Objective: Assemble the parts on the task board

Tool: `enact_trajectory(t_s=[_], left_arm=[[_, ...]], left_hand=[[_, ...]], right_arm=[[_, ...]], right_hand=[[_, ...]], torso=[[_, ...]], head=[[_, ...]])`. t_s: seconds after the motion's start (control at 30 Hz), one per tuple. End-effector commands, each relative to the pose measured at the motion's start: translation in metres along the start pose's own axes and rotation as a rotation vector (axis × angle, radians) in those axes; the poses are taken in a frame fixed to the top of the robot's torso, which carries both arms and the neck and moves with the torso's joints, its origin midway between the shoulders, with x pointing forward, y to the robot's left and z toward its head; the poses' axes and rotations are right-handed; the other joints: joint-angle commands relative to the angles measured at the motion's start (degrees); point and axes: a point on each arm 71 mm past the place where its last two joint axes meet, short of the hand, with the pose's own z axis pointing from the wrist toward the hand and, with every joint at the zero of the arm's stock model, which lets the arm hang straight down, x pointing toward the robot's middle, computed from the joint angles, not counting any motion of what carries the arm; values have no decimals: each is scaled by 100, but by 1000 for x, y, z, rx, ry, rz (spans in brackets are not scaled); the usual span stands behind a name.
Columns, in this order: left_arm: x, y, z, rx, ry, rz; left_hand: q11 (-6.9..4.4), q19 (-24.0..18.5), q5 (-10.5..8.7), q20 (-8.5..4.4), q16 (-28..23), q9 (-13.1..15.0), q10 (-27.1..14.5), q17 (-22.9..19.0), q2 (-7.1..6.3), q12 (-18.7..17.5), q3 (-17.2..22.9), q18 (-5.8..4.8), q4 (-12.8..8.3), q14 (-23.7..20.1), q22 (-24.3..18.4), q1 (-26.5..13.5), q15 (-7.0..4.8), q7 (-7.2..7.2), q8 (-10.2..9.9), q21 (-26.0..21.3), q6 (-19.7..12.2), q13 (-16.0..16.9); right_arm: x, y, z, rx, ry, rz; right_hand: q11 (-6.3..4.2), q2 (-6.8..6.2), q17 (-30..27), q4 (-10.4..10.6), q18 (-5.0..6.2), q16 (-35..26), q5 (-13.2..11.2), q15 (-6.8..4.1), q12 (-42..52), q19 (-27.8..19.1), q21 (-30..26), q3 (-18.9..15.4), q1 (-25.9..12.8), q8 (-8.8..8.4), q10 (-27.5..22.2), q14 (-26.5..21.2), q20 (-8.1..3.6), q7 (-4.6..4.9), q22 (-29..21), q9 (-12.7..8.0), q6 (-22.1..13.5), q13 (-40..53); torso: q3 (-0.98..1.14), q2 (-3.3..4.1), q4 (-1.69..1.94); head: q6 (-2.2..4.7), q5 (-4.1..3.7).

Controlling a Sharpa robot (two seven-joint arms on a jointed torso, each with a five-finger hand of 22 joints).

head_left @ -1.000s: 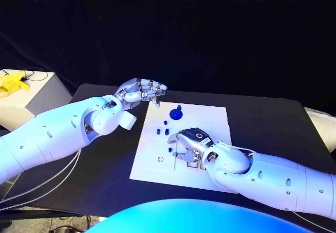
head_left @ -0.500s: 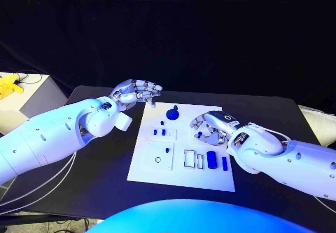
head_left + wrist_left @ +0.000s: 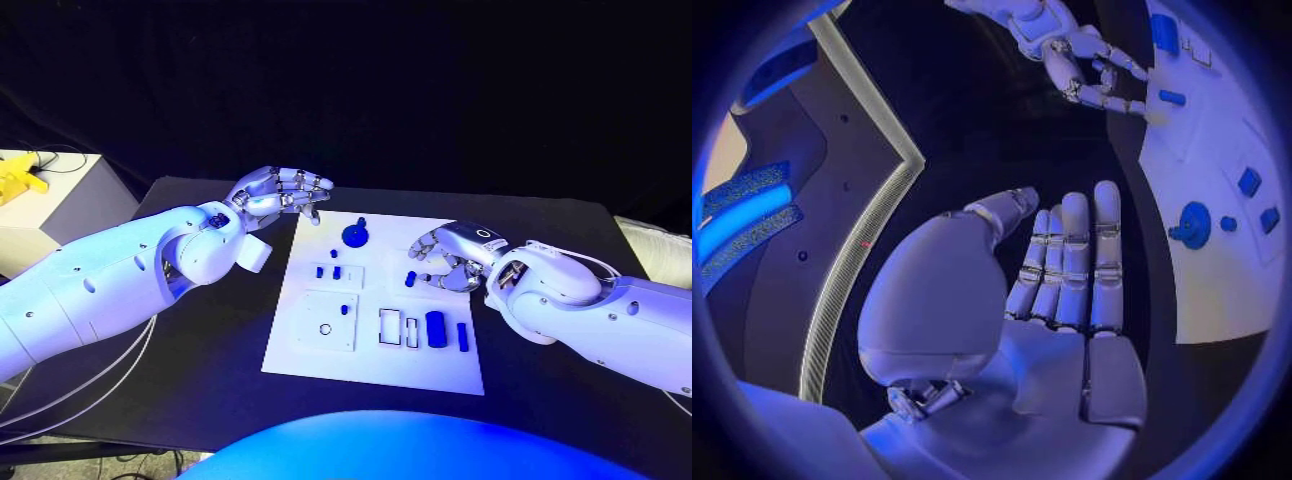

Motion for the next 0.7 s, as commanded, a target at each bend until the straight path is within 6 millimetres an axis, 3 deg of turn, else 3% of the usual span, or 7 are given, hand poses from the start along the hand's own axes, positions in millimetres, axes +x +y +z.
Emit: enact_trajectory(t_s=[0.03,0.4,0.7], left_arm=[[2,0,0,5,14,-13],[2,0,0,5,14,-13],[2,0,0,4,15,-14]], left_hand=[[29,46,-6,-7,-17,-5,-4,-5,34,-34,-26,86,0,-2,-5,38,16,31,37,-10,15,-5],[29,46,-6,-7,-17,-5,-4,-5,34,-34,-26,86,0,-2,-5,38,16,31,37,-10,15,-5],[29,46,-6,-7,-17,-5,-4,-5,34,-34,-26,86,0,-2,-5,38,16,31,37,-10,15,-5]], right_arm=[[5,1,3,-13,67,-62],[14,6,13,-14,104,-83],[18,9,18,-14,117,-95]], right_hand=[[12,-21,30,12,-45,56,-32,7,-22,23,-15,-37,1,-32,-43,30,-13,-19,3,-6,-1,4],[-10,97,25,14,-63,76,-47,-10,74,66,116,0,62,23,146,31,-25,1,77,26,156,29],[-56,142,149,38,-121,195,-98,-47,62,150,478,418,41,137,634,68,-58,-25,282,90,493,19]], torso=[[-11,0,2],[-13,0,7],[-10,-1,4]], head=[[0,-1],[0,-9],[0,-10]])
